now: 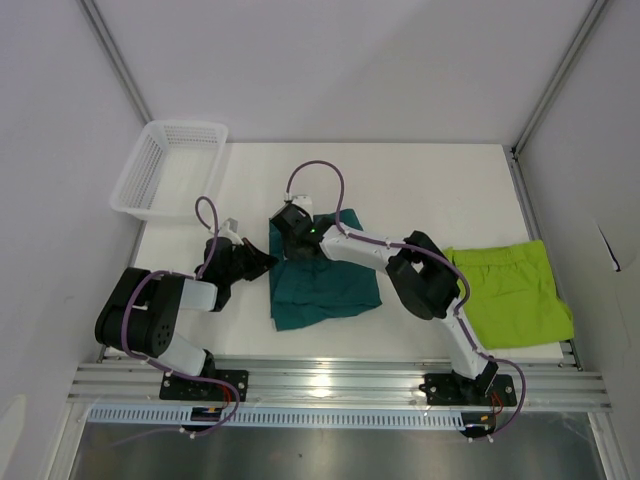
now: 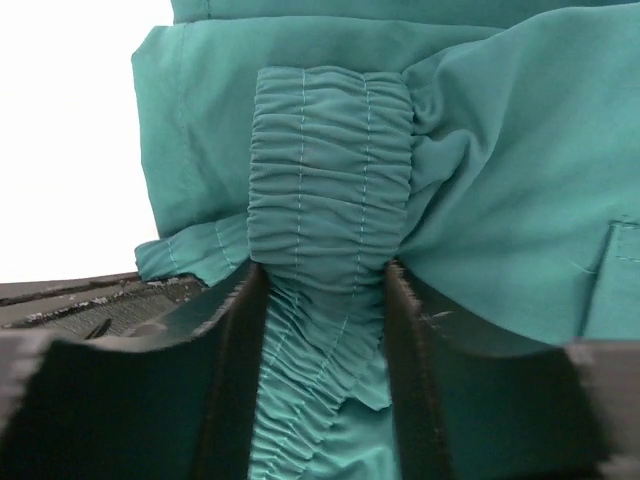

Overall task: Fold and stack the shorts
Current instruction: Fold the shorts

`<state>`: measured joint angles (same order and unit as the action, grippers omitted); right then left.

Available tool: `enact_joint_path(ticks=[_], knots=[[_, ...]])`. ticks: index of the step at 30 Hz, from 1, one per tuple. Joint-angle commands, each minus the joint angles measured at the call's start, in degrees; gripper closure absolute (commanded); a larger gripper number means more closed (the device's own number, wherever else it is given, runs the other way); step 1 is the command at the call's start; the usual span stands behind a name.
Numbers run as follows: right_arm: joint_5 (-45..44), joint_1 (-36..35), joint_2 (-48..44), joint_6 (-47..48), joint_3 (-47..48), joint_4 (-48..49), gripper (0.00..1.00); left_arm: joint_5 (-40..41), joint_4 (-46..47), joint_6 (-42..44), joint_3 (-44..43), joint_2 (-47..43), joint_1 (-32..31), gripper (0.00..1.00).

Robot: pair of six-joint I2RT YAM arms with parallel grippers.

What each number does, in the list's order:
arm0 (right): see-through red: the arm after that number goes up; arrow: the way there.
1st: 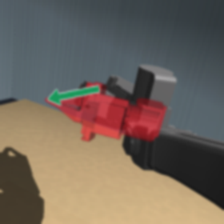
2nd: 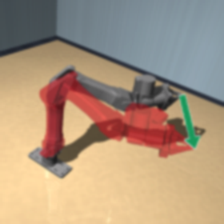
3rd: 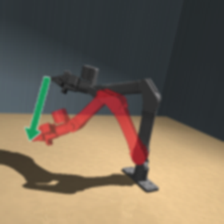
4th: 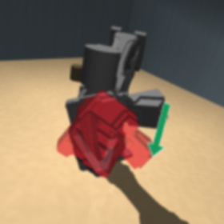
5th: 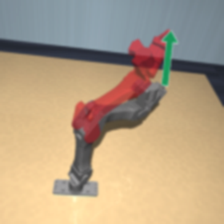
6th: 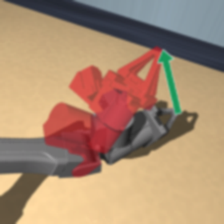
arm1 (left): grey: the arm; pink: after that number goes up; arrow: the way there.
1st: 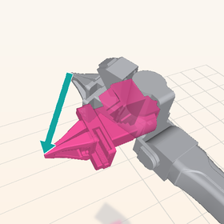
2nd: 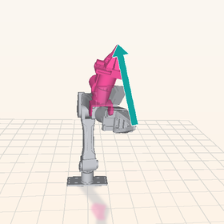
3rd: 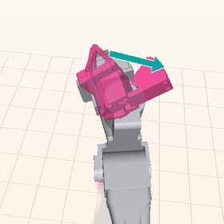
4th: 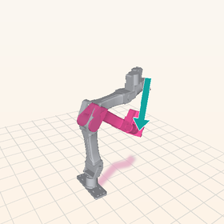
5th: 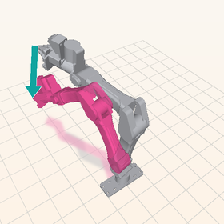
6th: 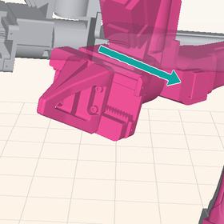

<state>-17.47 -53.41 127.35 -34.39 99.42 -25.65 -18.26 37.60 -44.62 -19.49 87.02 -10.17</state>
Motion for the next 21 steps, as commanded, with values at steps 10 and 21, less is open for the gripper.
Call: enact_joint_path(ticks=[10,21], knots=[[2.98,-1.96,-10.00,3.19,-10.46,6.23,0.65,-0.28,3.79,-0.03,0.50,0.43,0.42,1.00],[4.73,-5.03,-16.96,1.26,-17.58,8.60,0.63,0.42,2.03,0.15,-0.12,0.78,0.42,1.00]])
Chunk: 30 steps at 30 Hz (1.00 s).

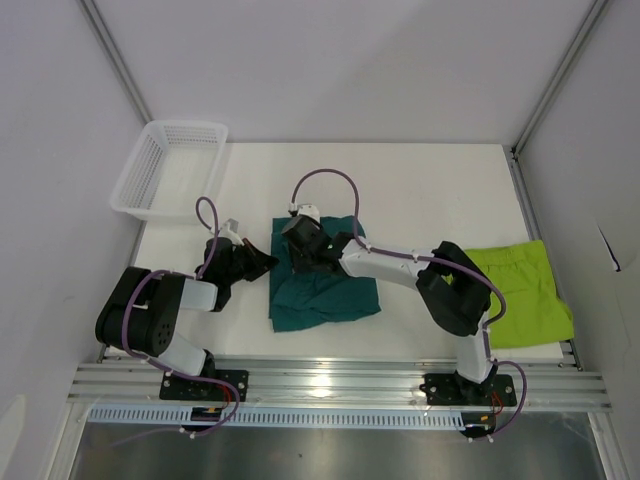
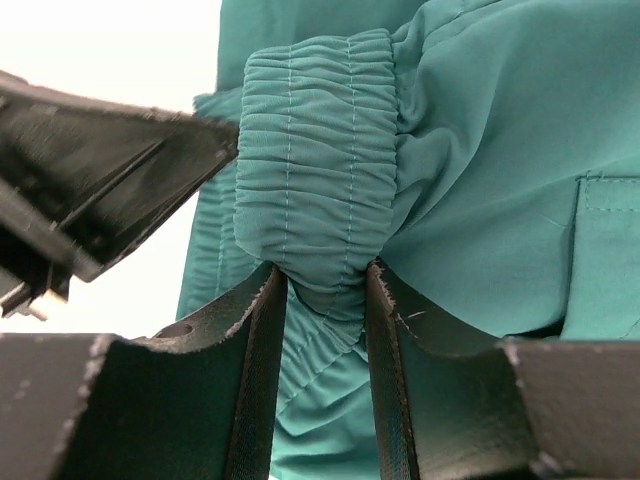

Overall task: Fold and stack the shorts
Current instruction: Fold the shorts

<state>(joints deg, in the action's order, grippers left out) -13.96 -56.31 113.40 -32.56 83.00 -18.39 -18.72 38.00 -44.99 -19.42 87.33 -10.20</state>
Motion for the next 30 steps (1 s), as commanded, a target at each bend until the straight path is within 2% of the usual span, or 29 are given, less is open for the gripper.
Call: enact_joint_path(ticks=[1,14,23,26,30], knots=[[1.39,-2.48,-3.19,-0.93,-1.52,1.60,0.63,0.88,1.55,0.52,-0.27,0.47,0.44,1.00],[4.38,-4.24,-5.91,-3.04,-5.92,4.33,0.61,0.53,2.08,0.52,-0.53,0.83,0.44,1.00],[7.71,-2.49,0.40,-3.21,-2.67,7.93,0.58,-1.31,4.89,0.26,0.26,1.00,0.44,0.96],[9.29,-1.61,2.69,-3.65,-1.88,8.81,0.57,-1.67,5.77,0.17,0.26,1.35,0.44,0.90],[10.17,-1.25,4.81,-3.74,-1.53,9.34,0.56,-2.72,6.65,0.08,0.43,1.44,0.44,0.71]])
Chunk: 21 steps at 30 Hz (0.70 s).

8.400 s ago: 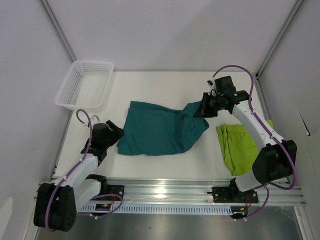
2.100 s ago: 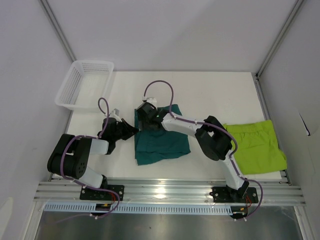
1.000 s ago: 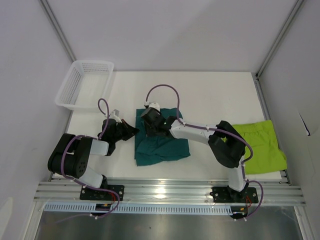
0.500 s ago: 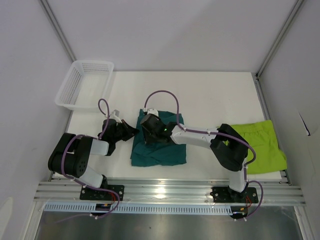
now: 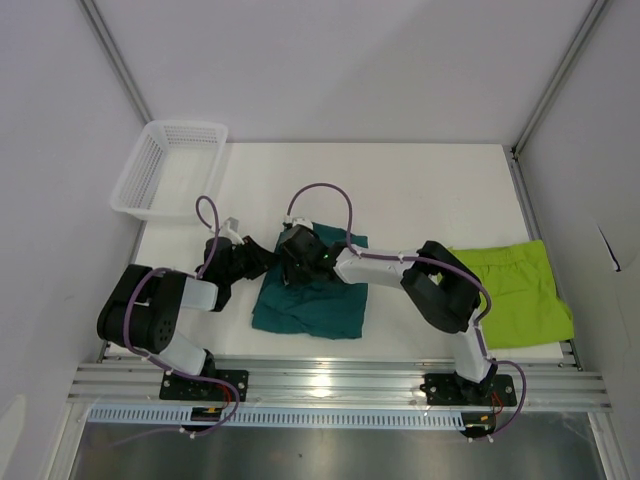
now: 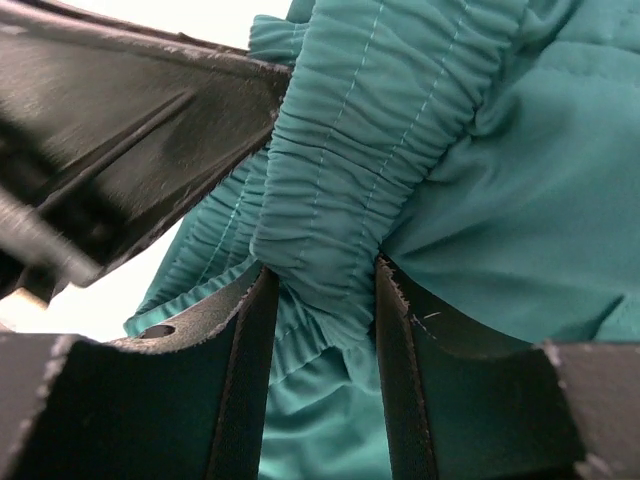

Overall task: Fold and stack the shorts
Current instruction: Fold the shorts

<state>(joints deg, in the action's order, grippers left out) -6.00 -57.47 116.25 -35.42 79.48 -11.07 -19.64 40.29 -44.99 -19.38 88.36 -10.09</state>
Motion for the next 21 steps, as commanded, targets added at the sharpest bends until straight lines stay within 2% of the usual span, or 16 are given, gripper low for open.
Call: enact_joint_path(ticks=[1,6,12,17,21], knots=[[2.31,-0.01,2.31,-0.97,1.82,2.37,0.56,-2.07,4.70,0.08,0.48,0.50,0.33,0.68],[2.75,0.17,3.46,-1.32,-0.02,3.95,0.55,-3.03,4.62,-0.01,0.57,0.50,0.42,0.54],[3.71,0.96,2.85,-1.76,-2.57,6.32,0.55,-3.74,-0.21,-0.18,-0.57,-2.40,0.51,0.37],[4.15,2.45,1.35,-2.20,-6.08,8.52,0.54,-0.58,-11.28,-0.01,-0.75,-7.49,0.94,0.23],[4.68,3.42,0.65,-2.11,-7.94,10.10,0.54,2.32,-19.36,1.92,-1.10,-15.21,1.30,0.15]])
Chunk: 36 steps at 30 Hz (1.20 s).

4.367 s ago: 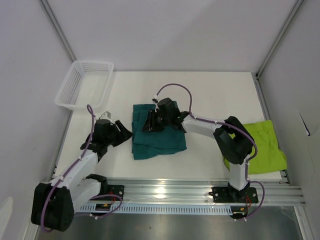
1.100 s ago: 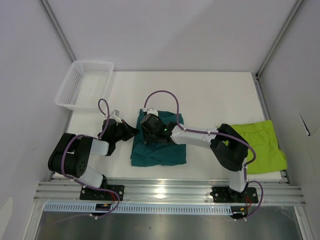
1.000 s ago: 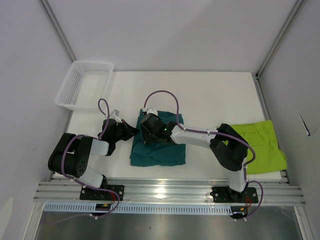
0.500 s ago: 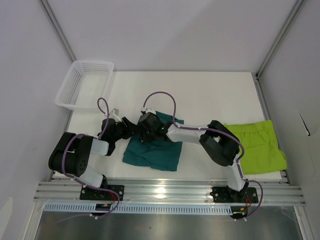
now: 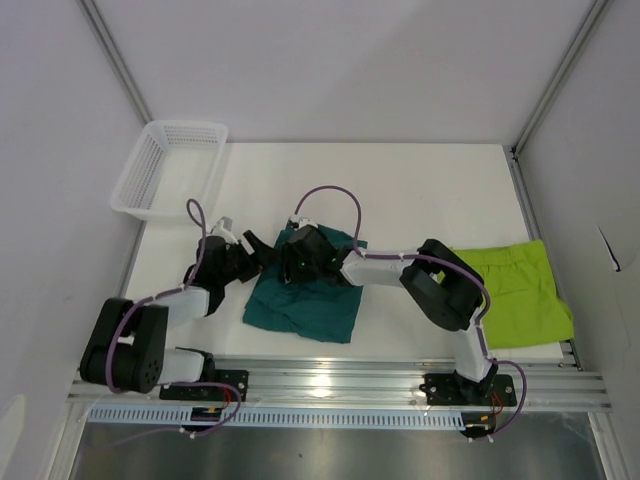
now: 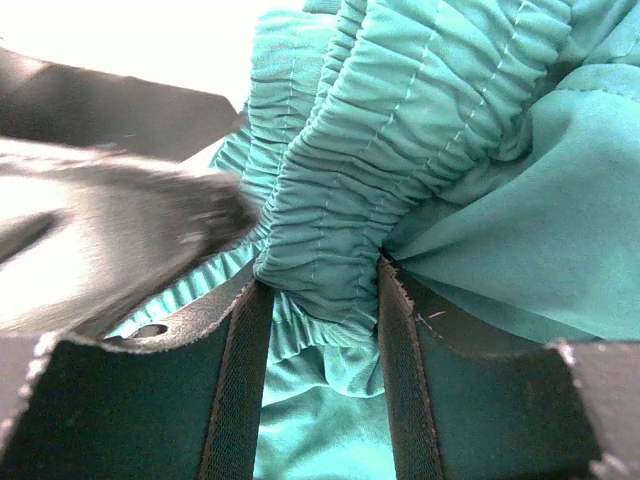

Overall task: Fold and stack the shorts
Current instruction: Fold the shorts

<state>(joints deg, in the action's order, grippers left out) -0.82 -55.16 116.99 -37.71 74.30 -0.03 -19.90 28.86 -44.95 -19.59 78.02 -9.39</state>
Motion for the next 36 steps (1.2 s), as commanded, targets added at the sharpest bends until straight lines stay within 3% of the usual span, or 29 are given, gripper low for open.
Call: enact_joint_path(ticks=[1,6,11,17,24,26,27,28,30,33,34,36], knots=[[-0.41,1.28,-0.27,0.27,-3.11,-0.76,0.54,3.28,-11.60,2.75,-0.88,-8.72,0.69,0.14],[1.25,2.42,-0.80,0.45,-4.60,2.31,0.54,5.49,-21.20,4.34,1.13,-21.04,0.86,0.09],[2.93,3.12,-0.88,1.06,-4.43,3.11,0.54,2.77,-24.29,6.80,3.42,-29.84,0.86,0.22],[4.51,3.21,-1.24,1.15,-4.17,4.25,0.53,1.88,-24.12,9.35,3.16,-22.49,0.86,0.23],[4.69,3.30,-1.94,1.15,-3.03,3.20,0.53,-0.58,-17.18,9.61,2.99,-13.88,0.86,0.30],[5.03,3.48,-2.03,1.24,-2.76,2.85,0.52,-1.71,-15.86,9.97,3.16,-12.55,0.86,0.43],[5.21,3.56,-2.03,1.24,-2.59,2.67,0.51,-2.33,-15.33,10.14,3.42,-12.37,0.86,0.57],[5.30,3.74,-2.20,1.33,-2.58,2.50,0.49,-2.77,-14.63,9.97,3.86,-12.71,0.78,0.63],[6.79,4.70,-2.55,1.50,-2.15,2.06,0.41,-3.74,-13.31,9.79,5.53,-14.20,0.77,0.79],[8.90,6.55,-3.96,1.59,-1.88,1.62,0.36,-4.00,-13.83,9.70,6.94,-18.51,0.51,0.89],[9.86,6.90,-4.57,1.85,-1.79,1.09,0.36,-4.09,-13.92,9.70,7.29,-20.60,0.08,0.99],[10.75,8.13,-6.33,1.94,-1.44,0.56,0.34,-4.70,-13.75,9.44,9.13,-22.72,-0.45,1.00]])
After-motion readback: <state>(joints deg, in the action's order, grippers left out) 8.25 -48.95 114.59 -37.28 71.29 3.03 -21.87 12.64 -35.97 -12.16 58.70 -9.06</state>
